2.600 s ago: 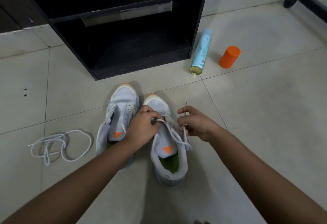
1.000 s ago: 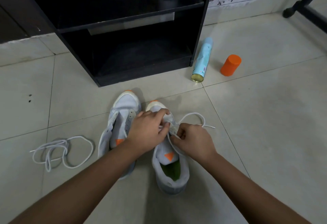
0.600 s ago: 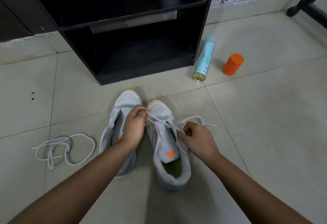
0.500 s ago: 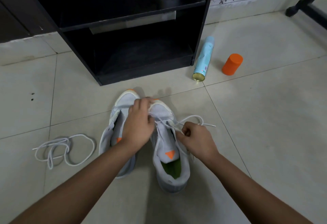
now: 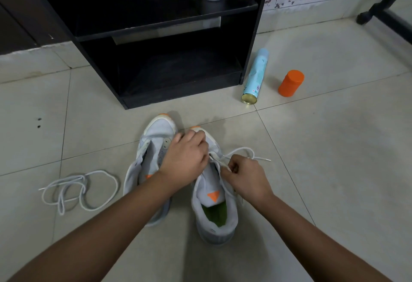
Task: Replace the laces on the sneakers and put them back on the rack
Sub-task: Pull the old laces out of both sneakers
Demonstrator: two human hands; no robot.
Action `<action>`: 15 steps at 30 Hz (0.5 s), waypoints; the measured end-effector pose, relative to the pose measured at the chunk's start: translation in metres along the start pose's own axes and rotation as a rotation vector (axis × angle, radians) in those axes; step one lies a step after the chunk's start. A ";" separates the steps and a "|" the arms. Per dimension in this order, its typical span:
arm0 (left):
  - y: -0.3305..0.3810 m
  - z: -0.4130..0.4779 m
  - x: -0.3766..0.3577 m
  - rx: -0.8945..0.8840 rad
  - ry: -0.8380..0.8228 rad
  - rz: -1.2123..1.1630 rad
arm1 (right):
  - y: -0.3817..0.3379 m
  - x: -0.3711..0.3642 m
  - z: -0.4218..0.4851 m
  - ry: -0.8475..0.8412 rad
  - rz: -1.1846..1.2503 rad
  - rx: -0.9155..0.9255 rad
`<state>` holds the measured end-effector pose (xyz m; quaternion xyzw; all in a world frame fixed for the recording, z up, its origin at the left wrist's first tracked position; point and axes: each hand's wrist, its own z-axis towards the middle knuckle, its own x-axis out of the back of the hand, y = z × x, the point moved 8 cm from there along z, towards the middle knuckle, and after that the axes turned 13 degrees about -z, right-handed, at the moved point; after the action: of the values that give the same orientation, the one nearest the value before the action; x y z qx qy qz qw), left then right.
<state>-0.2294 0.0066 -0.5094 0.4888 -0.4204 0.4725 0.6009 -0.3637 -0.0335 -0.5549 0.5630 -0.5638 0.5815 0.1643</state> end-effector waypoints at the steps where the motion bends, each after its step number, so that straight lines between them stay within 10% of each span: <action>1: -0.009 -0.001 0.007 0.050 0.028 -0.023 | 0.002 0.001 0.000 -0.001 0.008 -0.006; 8: -0.085 -0.011 0.039 0.480 0.019 0.118 | 0.002 0.000 -0.001 0.002 0.026 0.007; 15: 0.007 0.000 -0.010 -0.038 -0.097 0.030 | -0.002 -0.001 0.000 0.014 -0.003 0.020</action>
<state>-0.2380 0.0055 -0.5175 0.4933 -0.4651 0.4493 0.5818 -0.3615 -0.0328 -0.5551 0.5613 -0.5560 0.5909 0.1632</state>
